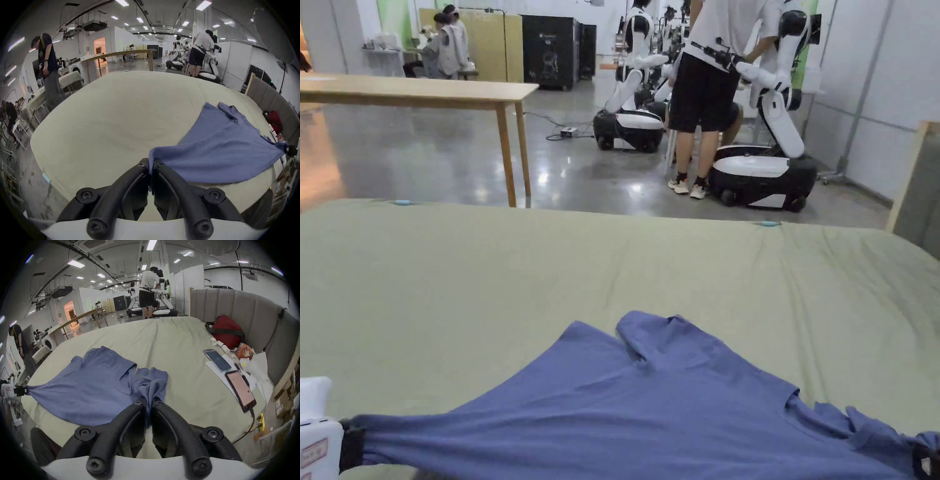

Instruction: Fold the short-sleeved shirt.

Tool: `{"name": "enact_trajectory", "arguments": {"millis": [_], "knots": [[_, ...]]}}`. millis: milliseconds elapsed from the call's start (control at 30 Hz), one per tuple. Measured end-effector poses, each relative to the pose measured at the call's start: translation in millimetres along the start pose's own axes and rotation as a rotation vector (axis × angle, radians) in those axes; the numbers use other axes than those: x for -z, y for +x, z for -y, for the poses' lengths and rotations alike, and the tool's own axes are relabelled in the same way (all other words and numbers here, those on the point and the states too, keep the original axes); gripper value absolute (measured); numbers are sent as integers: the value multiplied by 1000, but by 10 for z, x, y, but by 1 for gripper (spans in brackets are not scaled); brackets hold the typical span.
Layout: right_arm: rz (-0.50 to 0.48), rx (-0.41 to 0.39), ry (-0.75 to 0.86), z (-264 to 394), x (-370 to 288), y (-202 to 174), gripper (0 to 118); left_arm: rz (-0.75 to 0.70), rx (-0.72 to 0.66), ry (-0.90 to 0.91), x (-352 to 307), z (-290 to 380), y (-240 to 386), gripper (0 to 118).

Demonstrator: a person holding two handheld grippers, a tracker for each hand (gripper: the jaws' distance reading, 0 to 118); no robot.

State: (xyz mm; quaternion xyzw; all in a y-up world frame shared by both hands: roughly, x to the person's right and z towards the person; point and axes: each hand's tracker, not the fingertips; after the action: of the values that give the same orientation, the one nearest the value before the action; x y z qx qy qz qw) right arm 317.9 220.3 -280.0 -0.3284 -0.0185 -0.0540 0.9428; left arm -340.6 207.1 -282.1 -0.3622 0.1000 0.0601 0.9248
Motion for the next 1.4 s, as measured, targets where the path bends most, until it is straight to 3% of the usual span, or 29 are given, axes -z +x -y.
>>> {"name": "enact_trajectory", "arguments": {"millis": [233, 267, 300, 333, 367, 400, 433, 467, 500, 567, 633, 667, 700, 733, 767, 800, 833, 967, 1100, 1267, 1400], "knots": [[-19, 26, -13, 68, 19, 63, 7, 9, 21, -37, -12, 174, 0, 2], [-20, 27, -18, 71, 40, 62, 11, 8, 19, -40, -4, 188, -1, 2], [-21, 24, -24, 77, 67, 59, 21, 14, 15, -43, -20, 216, 25, 5], [-14, 16, -22, 99, 94, 59, 47, 23, 9, -38, -16, 234, 20, 14], [1, 5, -19, 112, 106, 50, 100, 42, 3, -25, -11, 252, 15, 57], [6, -2, -19, 121, 122, 45, 100, 58, 2, -10, -7, 264, 13, 57], [9, -4, -28, 132, 151, 36, 111, 60, 1, -16, -2, 275, 34, 74], [10, -14, -18, 135, 95, -16, 118, 66, -2, -38, 32, 282, 53, 105], [21, -16, -3, 146, 68, -38, 115, 98, 37, 54, -58, 256, 57, 118], [55, -57, 1, 129, 43, -146, 114, 34, 13, -7, -140, 278, 155, 115], [82, -100, 37, 202, 51, -229, 112, 19, -9, 52, -282, 258, 193, 114], [80, -105, 66, 206, -1, -294, 100, 20, -3, 64, -370, 238, 227, 109], [74, -112, 98, 212, -70, -374, 77, 5, 5, 95, -306, 276, 243, 100], [70, -114, 131, 194, -123, -416, 42, -3, 19, 131, -397, 278, 296, 81], [70, -120, 162, 211, -171, -507, 7, 9, 39, 150, -467, 286, 342, 40], [60, -120, 197, 246, -234, -609, 5, 4, 49, 154, -538, 305, 392, 6], [35, -122, 207, 276, -302, -723, 5, -12, 40, 196, -538, 372, 388, 0], [-19, -150, 266, 426, -476, -1194, 1, -15, 69, 225, -744, 567, 637, 0], [-76, -148, 274, 546, -448, -1425, 1, 19, 29, 206, -851, 678, 675, 0], [-107, -223, 287, 730, -437, -1781, 1, 34, -19, 159, -851, 687, 450, 0], [-143, -227, 277, 800, -412, -1945, 1, 26, -21, 104, -721, 641, 161, 0]]}}
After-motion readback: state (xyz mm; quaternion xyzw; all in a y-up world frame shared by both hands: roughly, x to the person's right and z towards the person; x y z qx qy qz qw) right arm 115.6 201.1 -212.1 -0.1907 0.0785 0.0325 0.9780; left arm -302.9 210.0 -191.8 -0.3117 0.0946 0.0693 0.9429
